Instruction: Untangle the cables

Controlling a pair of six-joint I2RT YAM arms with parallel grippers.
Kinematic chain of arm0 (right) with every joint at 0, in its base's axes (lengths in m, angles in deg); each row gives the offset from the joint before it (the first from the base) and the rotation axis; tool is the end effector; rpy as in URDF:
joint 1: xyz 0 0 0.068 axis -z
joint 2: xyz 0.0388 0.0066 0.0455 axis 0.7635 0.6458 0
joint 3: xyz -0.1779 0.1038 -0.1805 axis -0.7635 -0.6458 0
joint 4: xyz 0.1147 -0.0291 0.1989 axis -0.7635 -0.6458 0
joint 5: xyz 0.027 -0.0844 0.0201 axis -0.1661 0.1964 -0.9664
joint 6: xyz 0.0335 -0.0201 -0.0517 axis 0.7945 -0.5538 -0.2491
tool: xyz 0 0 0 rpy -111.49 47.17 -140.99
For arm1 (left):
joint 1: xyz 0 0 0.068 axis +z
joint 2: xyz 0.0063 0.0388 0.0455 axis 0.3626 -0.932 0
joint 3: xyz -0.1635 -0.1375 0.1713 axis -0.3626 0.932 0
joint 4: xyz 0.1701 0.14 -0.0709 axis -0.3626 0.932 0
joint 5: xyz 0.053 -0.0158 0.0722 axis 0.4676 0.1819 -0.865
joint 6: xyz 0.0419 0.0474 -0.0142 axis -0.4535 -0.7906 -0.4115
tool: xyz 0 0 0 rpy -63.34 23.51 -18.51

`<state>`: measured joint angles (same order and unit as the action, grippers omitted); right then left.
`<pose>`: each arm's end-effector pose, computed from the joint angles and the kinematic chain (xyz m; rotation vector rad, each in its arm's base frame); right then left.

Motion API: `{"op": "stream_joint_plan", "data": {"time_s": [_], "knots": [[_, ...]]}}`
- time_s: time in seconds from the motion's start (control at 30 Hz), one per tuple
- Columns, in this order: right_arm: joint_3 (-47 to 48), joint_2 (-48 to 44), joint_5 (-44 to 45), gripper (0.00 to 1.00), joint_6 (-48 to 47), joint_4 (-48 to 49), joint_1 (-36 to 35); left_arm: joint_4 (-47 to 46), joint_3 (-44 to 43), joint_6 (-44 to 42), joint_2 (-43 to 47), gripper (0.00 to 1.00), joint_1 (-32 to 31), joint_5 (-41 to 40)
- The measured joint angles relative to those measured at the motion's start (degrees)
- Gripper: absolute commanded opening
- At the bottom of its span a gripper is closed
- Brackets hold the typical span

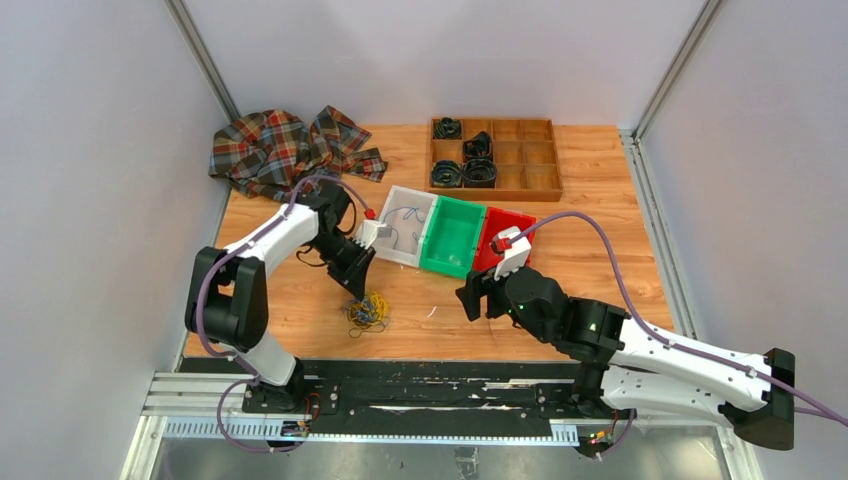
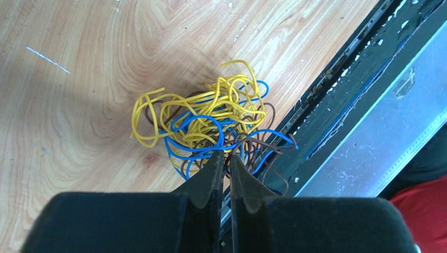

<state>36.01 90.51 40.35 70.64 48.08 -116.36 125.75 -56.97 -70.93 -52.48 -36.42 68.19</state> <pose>0.0881 0.1476 0.3029 -0.3843 1.9203 0.6482 0.2287 -0.0909 0.2076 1.0210 2.7999 -0.8896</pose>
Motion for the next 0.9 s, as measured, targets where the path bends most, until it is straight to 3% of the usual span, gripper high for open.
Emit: {"op": "stream_joint_plan", "data": {"time_s": [0.23, 0.53, 0.9], "knots": [[0.0, 0.0, 0.0, 0.73, 0.0, 0.0, 0.0, 0.0, 0.0, -0.2, 3.3, 0.01, 0.0, 0.7], [0.3, 1.1, -0.8, 0.83, -0.2, 0.9, 0.0, 3.3, -5.4, 0.7, 6.6, 0.01, 0.0, 1.7], [9.6, 18.1, -10.0, 0.87, -2.2, 14.3, 0.0, 5.5, -20.5, 6.1, 21.8, 0.01, 0.0, 4.7]]}}
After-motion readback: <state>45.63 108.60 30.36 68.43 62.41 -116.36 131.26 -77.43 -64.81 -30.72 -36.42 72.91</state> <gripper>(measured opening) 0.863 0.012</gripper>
